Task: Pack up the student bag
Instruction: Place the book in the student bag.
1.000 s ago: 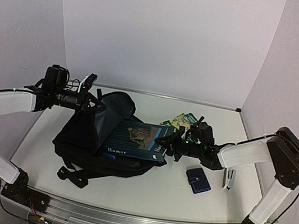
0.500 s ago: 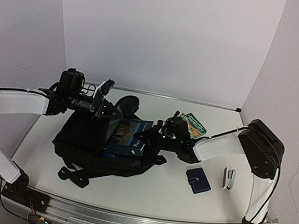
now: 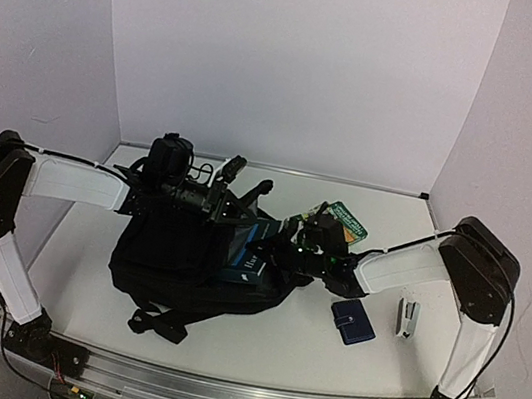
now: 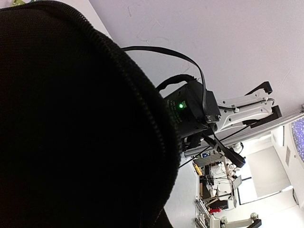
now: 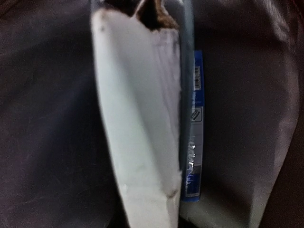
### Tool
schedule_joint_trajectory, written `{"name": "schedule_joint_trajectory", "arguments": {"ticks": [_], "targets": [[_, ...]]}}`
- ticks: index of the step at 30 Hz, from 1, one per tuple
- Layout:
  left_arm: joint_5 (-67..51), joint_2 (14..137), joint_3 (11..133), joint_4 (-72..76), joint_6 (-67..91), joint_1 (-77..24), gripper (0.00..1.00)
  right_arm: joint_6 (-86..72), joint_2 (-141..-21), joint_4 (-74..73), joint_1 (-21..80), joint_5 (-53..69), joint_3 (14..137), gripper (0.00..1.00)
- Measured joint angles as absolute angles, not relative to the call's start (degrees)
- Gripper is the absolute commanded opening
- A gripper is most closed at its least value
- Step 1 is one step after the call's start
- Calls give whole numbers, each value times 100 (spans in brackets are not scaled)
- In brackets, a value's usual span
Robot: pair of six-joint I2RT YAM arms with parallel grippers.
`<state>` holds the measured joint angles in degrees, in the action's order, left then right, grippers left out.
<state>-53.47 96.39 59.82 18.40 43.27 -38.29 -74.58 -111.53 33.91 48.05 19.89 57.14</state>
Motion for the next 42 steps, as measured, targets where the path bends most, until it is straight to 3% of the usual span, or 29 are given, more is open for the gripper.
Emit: {"name": "schedule_joint_trajectory", "arguments": {"ticks": [11, 20, 28, 33, 37, 42], "targets": [[-4960, 9741, 6131, 1831, 4242, -4132, 0, -7120, -10595, 2949, 4829, 1778, 5303, 19], [-3305, 8195, 5256, 944, 3937, -4095, 0, -6584, -11044, 2258, 4859, 1747, 6237, 27], [-2600, 7658, 4569, 486, 4056, -3873, 0, -6254, -11707, 1966, 4929, 1712, 6803, 46], [-2536, 7652, 4547, 329, 4056, -3863, 0, -5966, -11801, 1564, 4993, 1471, 6924, 64], [-2441, 7628, 4547, 212, 4056, -3842, 0, -5605, -11692, 1081, 5033, 1000, 6998, 69], [-2373, 7538, 4547, 35, 4055, -3752, 0, -5305, -11445, 503, 5065, 502, 7011, 67]]}}
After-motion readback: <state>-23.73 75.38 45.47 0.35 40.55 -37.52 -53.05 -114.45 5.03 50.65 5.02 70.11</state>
